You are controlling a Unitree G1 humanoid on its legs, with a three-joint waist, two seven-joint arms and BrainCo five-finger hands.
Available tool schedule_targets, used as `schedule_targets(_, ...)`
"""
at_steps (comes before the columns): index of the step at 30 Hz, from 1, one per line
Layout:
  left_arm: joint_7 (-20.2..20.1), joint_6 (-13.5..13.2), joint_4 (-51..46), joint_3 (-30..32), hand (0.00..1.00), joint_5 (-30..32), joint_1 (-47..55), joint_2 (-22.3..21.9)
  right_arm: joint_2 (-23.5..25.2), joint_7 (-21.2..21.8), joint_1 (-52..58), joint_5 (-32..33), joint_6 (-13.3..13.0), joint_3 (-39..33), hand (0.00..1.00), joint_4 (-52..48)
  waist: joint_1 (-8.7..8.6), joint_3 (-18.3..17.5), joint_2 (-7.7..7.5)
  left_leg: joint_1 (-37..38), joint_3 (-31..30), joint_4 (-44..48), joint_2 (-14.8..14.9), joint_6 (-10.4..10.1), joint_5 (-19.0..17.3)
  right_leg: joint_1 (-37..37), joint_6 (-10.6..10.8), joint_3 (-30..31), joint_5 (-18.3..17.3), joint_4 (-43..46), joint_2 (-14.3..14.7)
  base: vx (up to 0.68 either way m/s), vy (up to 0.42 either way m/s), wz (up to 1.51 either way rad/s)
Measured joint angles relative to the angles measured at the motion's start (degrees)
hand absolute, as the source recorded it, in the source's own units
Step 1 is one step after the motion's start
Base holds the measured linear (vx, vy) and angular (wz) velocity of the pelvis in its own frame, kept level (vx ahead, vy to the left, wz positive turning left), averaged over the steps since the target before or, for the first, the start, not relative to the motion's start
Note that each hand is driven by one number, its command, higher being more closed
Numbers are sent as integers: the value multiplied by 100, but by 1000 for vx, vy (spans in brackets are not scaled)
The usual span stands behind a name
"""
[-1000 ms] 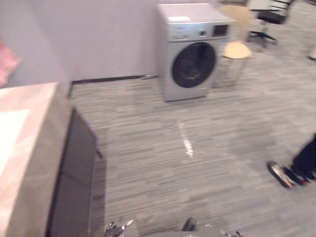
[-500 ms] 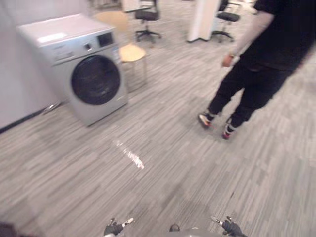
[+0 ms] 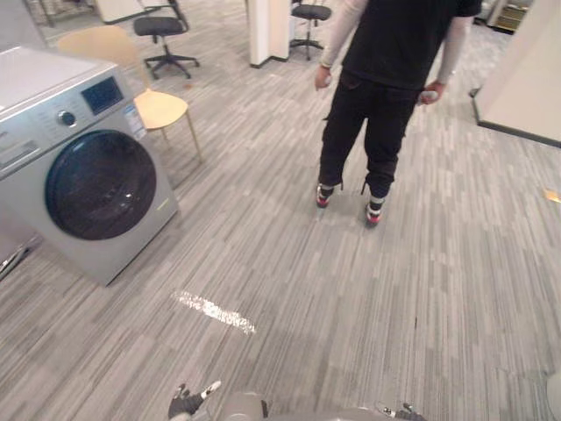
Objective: Organize washtable
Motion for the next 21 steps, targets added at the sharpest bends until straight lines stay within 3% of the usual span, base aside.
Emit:
schedule_targets(3,-3,23,264,-9,0,1,98,27,19,12,21,3,5,-165,0,4,1,-53,28,347,422,-171,-151,137,-74,-91,117,313,200,81,-161,249,367,-90)
schedule_targets(6,-9,89,339,-144,0,4,194,-1,-97,4,17,16,-2,-216,0,-21,-4,-266,230,555,798,-359,-138,134,-65,-696,-84,421,707,753,-15,223,250,-105)
schedule_targets(7,-16,98,337,-152,0,5,178,-35,-108,-6,-9,18,1,-218,0,-47,1,-189,314,455,899,111,-120,23,-5,-762,-193,316,976,934,-81,116,256,-52)
schedule_targets(8,-55,64,275,-142,0,8,116,124,-12,-35,-43,19,13,-293,0,-85,-32,-80,-27,-317,612,1351,-253,12,9,-889,-59,68,996,1086,-663,11,181,-46)
schedule_targets(9,-33,7,259,-170,0,9,86,226,71,-25,-47,34,49,-567,0,-91,-10,-148,91,-458,80,252,92,188,90,-1041,233,-427,810,1221,-780,-67,52,-37)
schedule_targets(10,8,22,273,-152,0,7,29,258,-5,-18,-45,39,44,-629,0,-116,-10,-87,43,-330,148,197,24,280,10,-1022,330,-625,729,1304,-839,-53,19,-71)
schedule_targets(12,-12,106,292,-153,0,10,227,193,65,-15,-58,46,38,-601,0,-209,-51,-67,188,91,370,-187,94,206,124,-813,100,-1560,694,1229,-698,11,35,-73)
schedule_targets(13,-25,108,283,-174,0,13,193,121,95,-37,-28,50,40,-617,0,-232,-54,-93,188,234,504,-414,98,220,180,-754,32,-1861,645,1118,-552,23,-4,-46)
schedule_targets(18,-49,123,278,-323,0,26,116,130,169,-37,33,28,68,-582,0,-169,-28,-269,59,329,795,-838,-5,170,262,-240,97,-2080,881,-431,-305,37,21,-40)
schedule_targets(21,-42,119,271,-303,0,28,132,159,167,-44,-1,-12,91,-402,0,-55,-5,-442,-97,373,940,-1226,-109,127,484,22,96,-2081,1267,-1409,-257,61,-82,-29)
